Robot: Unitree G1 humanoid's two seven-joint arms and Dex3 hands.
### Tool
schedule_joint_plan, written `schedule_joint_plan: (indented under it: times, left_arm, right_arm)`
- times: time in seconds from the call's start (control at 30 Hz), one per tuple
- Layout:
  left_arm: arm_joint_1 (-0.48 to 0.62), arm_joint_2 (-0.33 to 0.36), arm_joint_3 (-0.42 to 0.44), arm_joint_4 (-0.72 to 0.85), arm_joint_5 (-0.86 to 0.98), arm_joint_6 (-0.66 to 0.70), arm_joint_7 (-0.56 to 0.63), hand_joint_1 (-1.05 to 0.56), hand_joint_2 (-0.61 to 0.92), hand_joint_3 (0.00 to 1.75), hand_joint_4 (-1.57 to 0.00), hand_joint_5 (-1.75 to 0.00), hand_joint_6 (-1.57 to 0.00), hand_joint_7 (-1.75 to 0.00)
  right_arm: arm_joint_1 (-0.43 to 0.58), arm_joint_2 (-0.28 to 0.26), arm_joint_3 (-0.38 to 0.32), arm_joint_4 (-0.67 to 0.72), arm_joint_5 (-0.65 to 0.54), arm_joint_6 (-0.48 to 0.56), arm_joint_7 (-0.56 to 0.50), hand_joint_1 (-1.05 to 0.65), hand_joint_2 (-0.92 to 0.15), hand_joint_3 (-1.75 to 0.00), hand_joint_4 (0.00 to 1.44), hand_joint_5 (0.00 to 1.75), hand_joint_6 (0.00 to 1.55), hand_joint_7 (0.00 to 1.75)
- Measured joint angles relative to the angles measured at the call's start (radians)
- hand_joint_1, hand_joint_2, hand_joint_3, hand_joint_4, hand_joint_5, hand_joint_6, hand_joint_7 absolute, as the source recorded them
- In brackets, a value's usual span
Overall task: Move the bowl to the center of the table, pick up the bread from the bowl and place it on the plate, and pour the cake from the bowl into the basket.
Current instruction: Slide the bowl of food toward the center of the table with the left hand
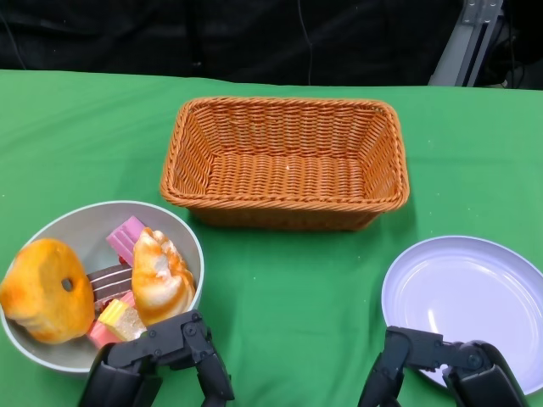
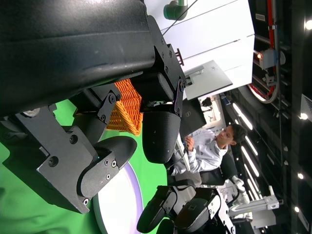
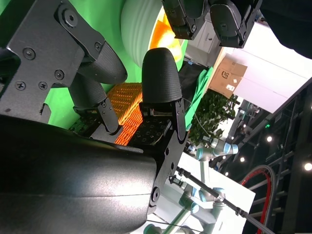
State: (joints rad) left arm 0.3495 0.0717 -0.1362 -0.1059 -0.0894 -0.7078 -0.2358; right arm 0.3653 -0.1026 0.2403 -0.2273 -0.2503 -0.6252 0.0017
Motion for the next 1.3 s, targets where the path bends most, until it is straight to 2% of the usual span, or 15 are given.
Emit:
schedule_joint_plan:
  times: [0.53,0.7,0.77,0.83,0.9,0.93,1.0,1.07,1.13,1.2,1.3]
  left_arm:
    - [-0.001,0.000,0.001,0.000,0.000,-0.001,0.000,-0.01,0.35,1.42,-0.89,-1.69,-0.80,-1.49]
    - [-0.001,-0.003,0.000,0.000,-0.008,-0.001,0.000,-0.02,0.48,1.17,-0.86,-1.65,-0.79,-1.42]
    - [-0.001,-0.007,0.000,0.000,-0.024,-0.001,0.000,-0.02,0.50,1.13,-0.85,-1.64,-0.79,-1.40]
    - [0.000,-0.014,0.000,0.000,-0.043,-0.001,0.000,-0.06,0.62,0.93,-0.80,-1.48,-0.82,-1.17]
    - [0.002,-0.025,-0.001,-0.001,-0.056,0.001,0.000,-0.11,0.74,0.69,-0.76,-1.36,-0.80,-1.03]
    - [0.003,-0.027,-0.002,-0.004,-0.067,0.003,0.000,-0.15,0.82,0.53,-0.76,-1.26,-0.78,-0.94]
    - [0.004,-0.029,0.001,-0.012,-0.080,0.003,0.000,-0.16,0.90,0.34,-0.73,-1.13,-0.73,-0.82]
    - [0.004,-0.029,0.006,-0.023,-0.079,0.003,0.000,-0.14,0.91,0.31,-0.68,-1.08,-0.67,-0.75]
    - [0.005,-0.030,0.015,-0.035,-0.071,0.004,0.003,-0.14,0.76,0.55,-0.65,-0.99,-0.64,-0.61]
    - [0.006,-0.034,0.025,-0.049,-0.065,0.008,0.009,-0.16,0.69,0.68,-0.61,-0.93,-0.59,-0.55]
    - [-0.001,-0.031,0.044,-0.053,-0.063,0.007,0.011,-0.24,0.80,0.45,-0.57,-0.87,-0.56,-0.46]
  right_arm:
    - [0.000,-0.001,0.000,0.000,0.000,0.000,0.001,-0.03,-0.09,-1.74,0.90,1.64,0.88,1.31]
    - [0.000,0.000,0.000,0.000,0.000,0.000,0.001,-0.03,-0.09,-1.74,0.90,1.63,0.87,1.31]
    - [0.000,-0.001,0.000,0.000,0.000,0.000,0.001,-0.03,-0.09,-1.74,0.90,1.63,0.87,1.31]
    - [0.000,-0.001,0.000,0.000,0.000,0.000,0.001,-0.03,-0.08,-1.74,0.90,1.63,0.88,1.31]
    - [0.000,-0.001,-0.001,0.000,0.000,0.000,0.000,-0.03,-0.08,-1.75,0.90,1.62,0.88,1.31]
    - [0.000,-0.001,-0.001,0.000,-0.001,0.000,0.000,-0.03,-0.08,-1.75,0.90,1.62,0.88,1.31]
    - [0.000,-0.001,-0.002,-0.001,-0.001,0.001,0.000,-0.03,-0.08,-1.75,0.91,1.61,0.88,1.31]
    - [0.002,0.000,-0.003,-0.002,-0.001,0.002,0.000,-0.03,-0.08,-1.75,0.91,1.62,0.89,1.30]
    - [0.003,0.000,-0.003,-0.002,-0.001,0.002,-0.001,-0.03,-0.09,-1.75,0.90,1.63,0.88,1.31]
    - [0.002,0.000,-0.003,-0.002,0.001,0.002,-0.001,-0.03,-0.09,-1.75,0.90,1.64,0.88,1.31]
    - [0.000,0.000,-0.003,-0.002,0.002,0.002,-0.001,-0.03,-0.08,-1.74,0.90,1.64,0.87,1.31]
